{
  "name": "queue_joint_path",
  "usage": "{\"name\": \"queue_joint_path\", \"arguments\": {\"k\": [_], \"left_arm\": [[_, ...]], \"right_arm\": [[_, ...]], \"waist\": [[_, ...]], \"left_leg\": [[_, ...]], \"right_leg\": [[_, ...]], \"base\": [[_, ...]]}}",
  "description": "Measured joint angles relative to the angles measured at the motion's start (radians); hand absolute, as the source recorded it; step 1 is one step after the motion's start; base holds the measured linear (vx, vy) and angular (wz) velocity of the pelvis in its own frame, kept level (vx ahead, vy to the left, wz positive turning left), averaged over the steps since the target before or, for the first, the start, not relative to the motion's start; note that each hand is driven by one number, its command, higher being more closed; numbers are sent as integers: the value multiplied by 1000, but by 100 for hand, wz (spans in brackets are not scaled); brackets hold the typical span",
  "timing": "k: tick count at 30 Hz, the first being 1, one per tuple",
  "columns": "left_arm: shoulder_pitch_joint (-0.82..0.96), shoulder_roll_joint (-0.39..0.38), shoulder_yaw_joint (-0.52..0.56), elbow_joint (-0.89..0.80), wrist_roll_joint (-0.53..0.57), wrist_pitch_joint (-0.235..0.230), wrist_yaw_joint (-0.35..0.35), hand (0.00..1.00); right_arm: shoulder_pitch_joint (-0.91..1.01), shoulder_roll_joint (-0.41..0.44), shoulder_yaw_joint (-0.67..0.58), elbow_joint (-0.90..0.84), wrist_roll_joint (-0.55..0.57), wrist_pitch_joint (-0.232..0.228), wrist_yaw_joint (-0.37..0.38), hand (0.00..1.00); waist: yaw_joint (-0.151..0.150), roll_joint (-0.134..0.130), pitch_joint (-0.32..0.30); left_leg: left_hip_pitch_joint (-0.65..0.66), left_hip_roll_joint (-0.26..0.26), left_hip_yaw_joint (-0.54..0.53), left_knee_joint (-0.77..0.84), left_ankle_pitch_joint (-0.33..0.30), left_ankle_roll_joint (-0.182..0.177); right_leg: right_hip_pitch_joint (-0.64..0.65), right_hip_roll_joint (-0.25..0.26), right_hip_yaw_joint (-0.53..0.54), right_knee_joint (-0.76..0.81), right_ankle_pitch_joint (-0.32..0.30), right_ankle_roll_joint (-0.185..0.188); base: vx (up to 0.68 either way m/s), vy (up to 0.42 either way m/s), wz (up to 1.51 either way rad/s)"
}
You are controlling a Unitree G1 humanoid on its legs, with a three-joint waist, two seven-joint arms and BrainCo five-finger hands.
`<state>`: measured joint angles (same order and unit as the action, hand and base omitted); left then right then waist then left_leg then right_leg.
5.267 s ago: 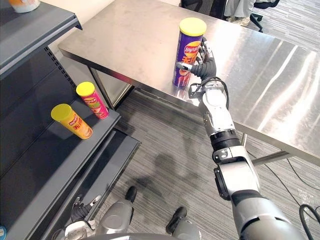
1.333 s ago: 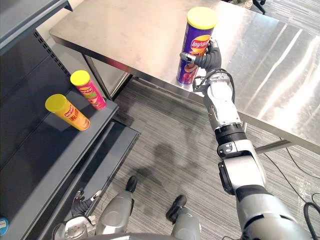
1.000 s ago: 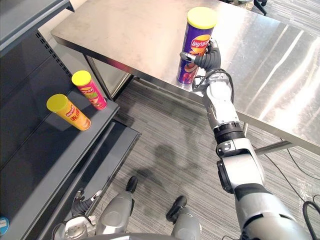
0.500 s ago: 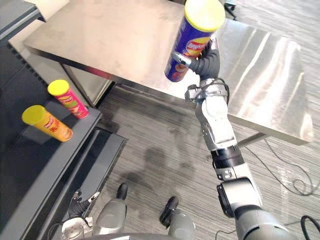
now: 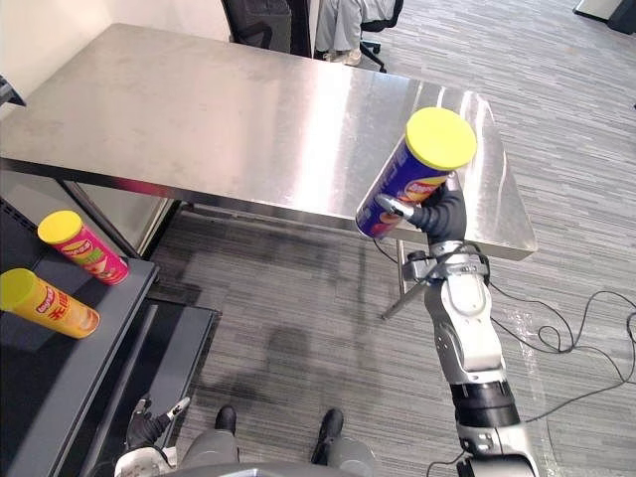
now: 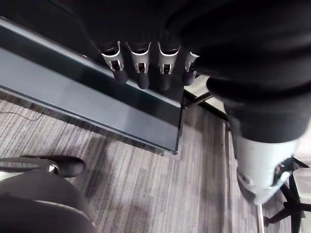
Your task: Put the gum and the chips on the shelf.
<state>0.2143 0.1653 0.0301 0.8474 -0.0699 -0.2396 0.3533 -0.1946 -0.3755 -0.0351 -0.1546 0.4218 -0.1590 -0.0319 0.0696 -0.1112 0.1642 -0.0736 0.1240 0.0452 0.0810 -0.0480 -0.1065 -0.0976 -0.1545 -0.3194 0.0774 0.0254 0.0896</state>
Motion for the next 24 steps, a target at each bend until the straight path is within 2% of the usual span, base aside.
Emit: {"name": "queue_joint_path", "arguments": {"k": [6,9,12,16,21,24], "left_arm": [[15,-8,15,31,4,-2,0,0],[21,-12,17,32,6,-2,1,0],[26,-11,17,36,6,-1,3,0],[18,-12,17,62,6,-1,5,0],[10,-27,19,70,-6,-1,17,0],[8,-42,54,74,-41,-1,18,0]], "right_arm": [[91,0,-5,-48,15,0,41,100],[135,0,-42,-71,19,0,42,100],[147,0,-53,-71,19,0,39,100],[181,0,-63,-71,20,-1,39,100],[177,1,-58,-71,18,-16,28,100],[132,1,-3,-71,17,-16,20,100]], "waist": [[-16,14,-18],[-20,20,-23],[-38,21,-24],[-41,29,-24],[-38,62,-7],[-33,79,50]], "left_leg": [[26,1,15,-11,-6,-1],[32,1,23,-9,-12,-1],[32,1,24,-8,-13,-1],[26,1,20,15,-23,1],[-49,-7,-48,163,-79,3],[-69,-6,-82,213,-89,1]], "right_leg": [[14,4,16,-7,0,0],[15,4,27,-7,0,1],[14,4,28,-6,0,1],[13,2,26,10,-2,-1],[-23,-33,-14,158,-79,-1],[-30,-45,-36,231,-118,-10]], "base": [[26,1,-7],[6,6,-9],[4,3,-2],[1,2,2],[-40,13,30],[-118,-31,31]]}}
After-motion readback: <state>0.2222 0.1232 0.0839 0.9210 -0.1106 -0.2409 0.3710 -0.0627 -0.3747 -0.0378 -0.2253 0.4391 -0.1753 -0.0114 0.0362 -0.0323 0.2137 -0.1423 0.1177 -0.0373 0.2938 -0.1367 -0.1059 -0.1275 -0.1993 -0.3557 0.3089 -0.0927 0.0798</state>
